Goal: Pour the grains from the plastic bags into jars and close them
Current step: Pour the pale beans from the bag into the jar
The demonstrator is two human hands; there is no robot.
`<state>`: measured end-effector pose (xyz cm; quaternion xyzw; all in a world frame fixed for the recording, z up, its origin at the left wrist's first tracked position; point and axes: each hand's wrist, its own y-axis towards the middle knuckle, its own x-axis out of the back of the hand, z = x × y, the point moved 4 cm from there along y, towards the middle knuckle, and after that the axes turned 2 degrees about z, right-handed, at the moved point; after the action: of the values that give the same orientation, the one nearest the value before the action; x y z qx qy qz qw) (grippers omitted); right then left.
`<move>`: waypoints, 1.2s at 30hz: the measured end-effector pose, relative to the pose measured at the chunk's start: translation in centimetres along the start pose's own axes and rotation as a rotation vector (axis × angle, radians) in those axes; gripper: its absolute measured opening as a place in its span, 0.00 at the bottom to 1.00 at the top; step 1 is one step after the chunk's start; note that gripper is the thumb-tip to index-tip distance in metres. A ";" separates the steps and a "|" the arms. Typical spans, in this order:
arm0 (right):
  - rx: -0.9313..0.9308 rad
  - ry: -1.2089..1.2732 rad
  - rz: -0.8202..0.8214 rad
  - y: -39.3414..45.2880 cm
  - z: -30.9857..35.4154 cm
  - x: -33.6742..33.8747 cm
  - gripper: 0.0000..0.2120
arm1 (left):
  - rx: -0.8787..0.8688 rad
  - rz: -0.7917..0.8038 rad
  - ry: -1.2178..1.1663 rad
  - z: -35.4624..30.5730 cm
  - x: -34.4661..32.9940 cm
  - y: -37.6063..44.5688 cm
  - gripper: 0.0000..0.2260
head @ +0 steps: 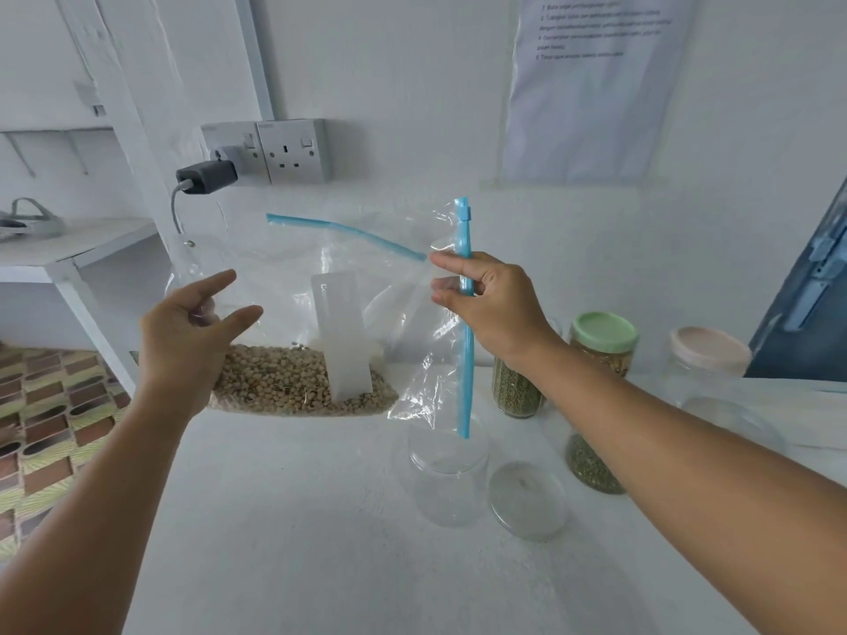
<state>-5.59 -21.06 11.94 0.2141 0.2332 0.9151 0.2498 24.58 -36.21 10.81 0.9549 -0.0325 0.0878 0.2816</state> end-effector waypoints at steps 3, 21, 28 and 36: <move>-0.010 0.019 -0.013 -0.6 -0.8 -0.5 0.18 | 0.016 -0.010 0.016 -0.2 0.4 0.3 0.23; -0.003 0.121 0.002 -1.1 -2.1 -1.2 0.15 | 0.039 -0.040 -0.017 -1.5 0.6 0.3 0.20; 0.008 0.136 -0.006 -0.7 -1.7 -0.9 0.15 | 0.035 -0.028 -0.072 -1.5 0.6 0.4 0.18; -0.013 0.219 -0.019 -1.2 -1.8 -1.3 0.12 | 0.054 -0.037 -0.054 -2.1 1.0 0.7 0.15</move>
<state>-5.03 -21.48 9.51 0.1089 0.2553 0.9320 0.2330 25.16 -35.69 13.16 0.9646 -0.0203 0.0577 0.2565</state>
